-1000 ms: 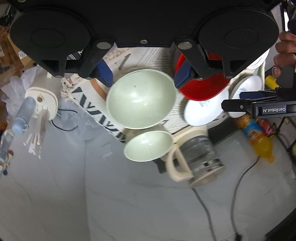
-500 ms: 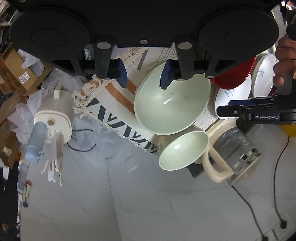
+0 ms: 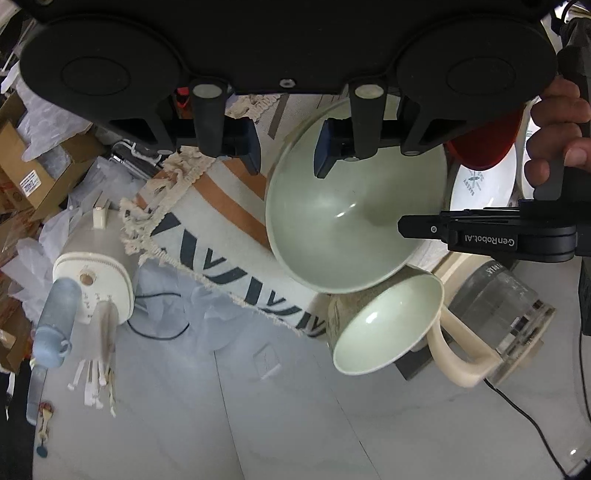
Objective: Organize plates and bowls
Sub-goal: 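Grasp the large pale green bowl rim with the right tool and lift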
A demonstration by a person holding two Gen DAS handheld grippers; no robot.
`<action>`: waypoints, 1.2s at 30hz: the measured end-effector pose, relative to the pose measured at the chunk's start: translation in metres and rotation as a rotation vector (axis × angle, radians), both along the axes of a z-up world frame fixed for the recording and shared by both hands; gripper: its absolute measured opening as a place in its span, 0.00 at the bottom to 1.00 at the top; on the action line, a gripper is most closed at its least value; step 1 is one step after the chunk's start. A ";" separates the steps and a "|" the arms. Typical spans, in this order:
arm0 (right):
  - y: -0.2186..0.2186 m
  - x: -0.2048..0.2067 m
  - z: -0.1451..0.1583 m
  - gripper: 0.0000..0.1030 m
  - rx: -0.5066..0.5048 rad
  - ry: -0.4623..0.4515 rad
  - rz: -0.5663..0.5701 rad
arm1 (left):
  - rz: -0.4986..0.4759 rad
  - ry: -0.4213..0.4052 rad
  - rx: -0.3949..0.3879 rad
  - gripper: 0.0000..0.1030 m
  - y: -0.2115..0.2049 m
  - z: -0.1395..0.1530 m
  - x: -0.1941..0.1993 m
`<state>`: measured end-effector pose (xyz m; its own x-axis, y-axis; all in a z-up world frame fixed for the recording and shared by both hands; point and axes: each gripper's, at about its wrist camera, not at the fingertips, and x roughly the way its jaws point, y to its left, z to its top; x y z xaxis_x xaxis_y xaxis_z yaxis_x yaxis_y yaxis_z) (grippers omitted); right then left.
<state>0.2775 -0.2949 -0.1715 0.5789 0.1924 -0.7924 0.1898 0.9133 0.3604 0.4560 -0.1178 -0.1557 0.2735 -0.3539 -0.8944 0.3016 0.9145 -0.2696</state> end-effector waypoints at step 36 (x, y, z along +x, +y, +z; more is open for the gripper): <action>0.013 -0.005 0.086 0.20 -0.012 -0.264 0.208 | 0.259 -0.177 -0.092 0.15 0.057 0.095 -0.072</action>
<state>0.2726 -0.2816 -0.0853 0.7139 0.3199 -0.6230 -0.1000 0.9270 0.3614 0.3842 -0.0612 -0.0607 0.5137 -0.3290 -0.7924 0.1115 0.9413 -0.3185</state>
